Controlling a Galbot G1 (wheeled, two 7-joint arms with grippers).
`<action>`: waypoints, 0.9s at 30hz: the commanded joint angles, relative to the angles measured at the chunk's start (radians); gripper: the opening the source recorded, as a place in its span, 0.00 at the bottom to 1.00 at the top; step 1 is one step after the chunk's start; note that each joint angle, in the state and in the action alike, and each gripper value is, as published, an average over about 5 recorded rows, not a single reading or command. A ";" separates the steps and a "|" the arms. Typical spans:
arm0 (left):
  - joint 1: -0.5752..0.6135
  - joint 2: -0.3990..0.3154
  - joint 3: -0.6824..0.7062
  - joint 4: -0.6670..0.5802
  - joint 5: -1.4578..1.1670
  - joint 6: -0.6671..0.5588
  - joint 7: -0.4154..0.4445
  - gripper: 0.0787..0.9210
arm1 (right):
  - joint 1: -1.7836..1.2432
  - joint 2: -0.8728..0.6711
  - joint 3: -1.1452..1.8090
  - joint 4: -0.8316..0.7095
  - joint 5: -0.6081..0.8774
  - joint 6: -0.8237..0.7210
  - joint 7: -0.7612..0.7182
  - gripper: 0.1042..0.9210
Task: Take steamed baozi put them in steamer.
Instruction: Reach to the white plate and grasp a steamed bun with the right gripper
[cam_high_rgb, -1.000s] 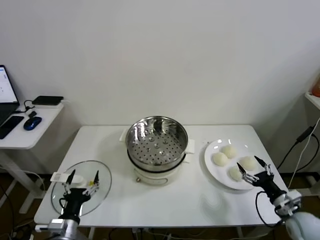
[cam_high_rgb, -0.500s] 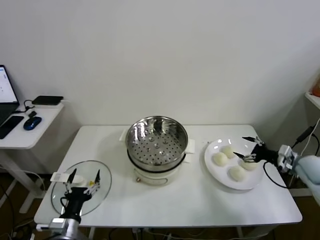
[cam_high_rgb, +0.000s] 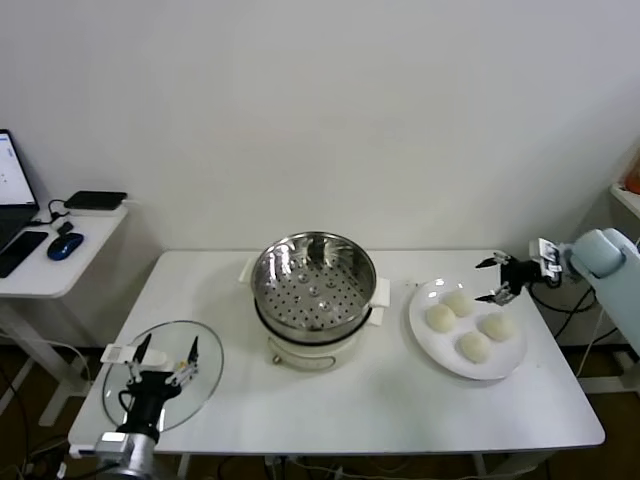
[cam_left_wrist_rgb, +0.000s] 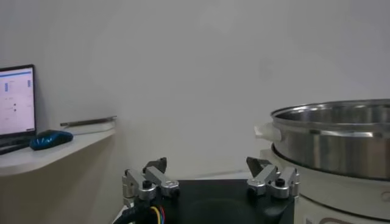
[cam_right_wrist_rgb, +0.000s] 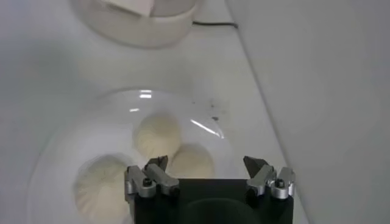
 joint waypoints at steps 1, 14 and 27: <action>-0.002 0.010 0.003 0.001 0.002 0.005 0.001 0.88 | 0.190 0.181 -0.149 -0.257 -0.174 0.101 -0.080 0.88; -0.008 0.009 0.010 0.006 0.005 0.009 0.001 0.88 | 0.092 0.271 -0.015 -0.320 -0.338 0.140 -0.051 0.88; -0.003 0.004 0.010 0.009 0.000 0.006 0.000 0.88 | 0.043 0.303 0.067 -0.353 -0.458 0.188 -0.010 0.88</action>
